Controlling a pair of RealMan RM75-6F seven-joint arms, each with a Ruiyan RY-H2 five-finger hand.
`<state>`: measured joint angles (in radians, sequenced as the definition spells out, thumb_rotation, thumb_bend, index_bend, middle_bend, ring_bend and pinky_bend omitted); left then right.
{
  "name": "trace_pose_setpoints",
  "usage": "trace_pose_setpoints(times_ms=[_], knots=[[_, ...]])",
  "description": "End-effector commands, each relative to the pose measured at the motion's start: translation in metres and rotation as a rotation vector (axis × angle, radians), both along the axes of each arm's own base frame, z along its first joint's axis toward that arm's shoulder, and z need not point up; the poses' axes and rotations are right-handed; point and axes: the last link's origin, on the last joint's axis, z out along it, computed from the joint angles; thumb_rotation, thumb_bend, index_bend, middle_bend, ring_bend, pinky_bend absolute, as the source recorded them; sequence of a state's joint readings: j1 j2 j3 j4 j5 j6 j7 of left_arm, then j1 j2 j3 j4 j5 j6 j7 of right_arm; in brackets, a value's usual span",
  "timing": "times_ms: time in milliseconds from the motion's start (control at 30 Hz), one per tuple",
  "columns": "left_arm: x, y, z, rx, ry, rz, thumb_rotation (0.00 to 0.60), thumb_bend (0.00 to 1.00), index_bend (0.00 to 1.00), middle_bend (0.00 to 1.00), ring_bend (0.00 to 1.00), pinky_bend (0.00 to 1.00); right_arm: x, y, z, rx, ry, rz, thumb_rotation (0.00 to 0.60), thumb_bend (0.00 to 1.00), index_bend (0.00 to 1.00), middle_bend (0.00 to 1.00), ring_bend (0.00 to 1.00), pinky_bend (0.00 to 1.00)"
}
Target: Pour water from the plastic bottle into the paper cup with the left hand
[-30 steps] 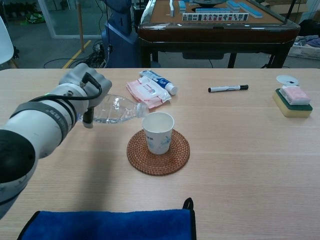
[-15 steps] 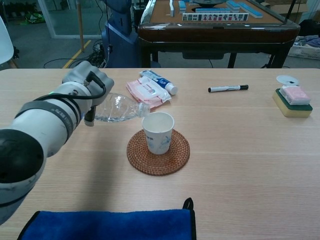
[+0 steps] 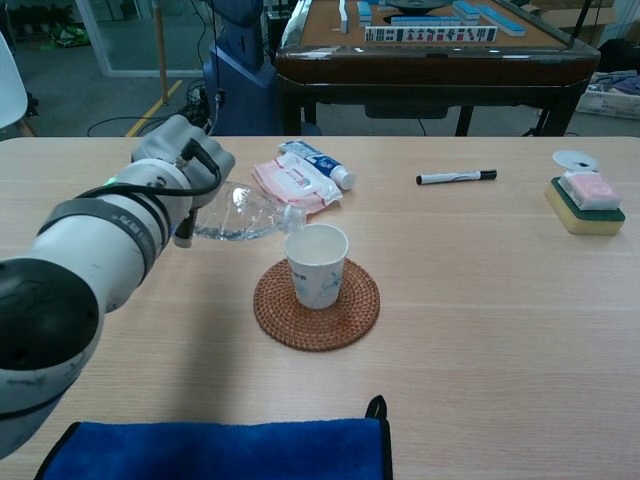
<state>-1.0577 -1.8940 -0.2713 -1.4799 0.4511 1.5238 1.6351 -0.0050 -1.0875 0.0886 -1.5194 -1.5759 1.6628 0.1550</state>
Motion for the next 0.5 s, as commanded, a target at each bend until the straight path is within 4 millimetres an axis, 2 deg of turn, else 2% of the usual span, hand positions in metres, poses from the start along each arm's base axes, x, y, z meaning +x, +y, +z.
trace_pose_setpoints(times_ms=[33, 500], knots=[[0.0012, -0.0003, -0.0005, 0.000, 0.008, -0.004, 0.600, 0.12, 0.72, 0.76, 0.39, 0.40, 0.0001, 0.0003, 0.0002, 0.000, 0.000, 0.001, 0.600, 0.08, 0.31, 0.42, 0.26, 0.41], [0.0063, -0.0002, -0.0012, 0.011, 0.041, -0.024, 0.600, 0.12, 0.72, 0.76, 0.39, 0.40, 0.0003, 0.0010, 0.0014, -0.002, -0.004, 0.004, 0.600, 0.08, 0.31, 0.42, 0.26, 0.41]])
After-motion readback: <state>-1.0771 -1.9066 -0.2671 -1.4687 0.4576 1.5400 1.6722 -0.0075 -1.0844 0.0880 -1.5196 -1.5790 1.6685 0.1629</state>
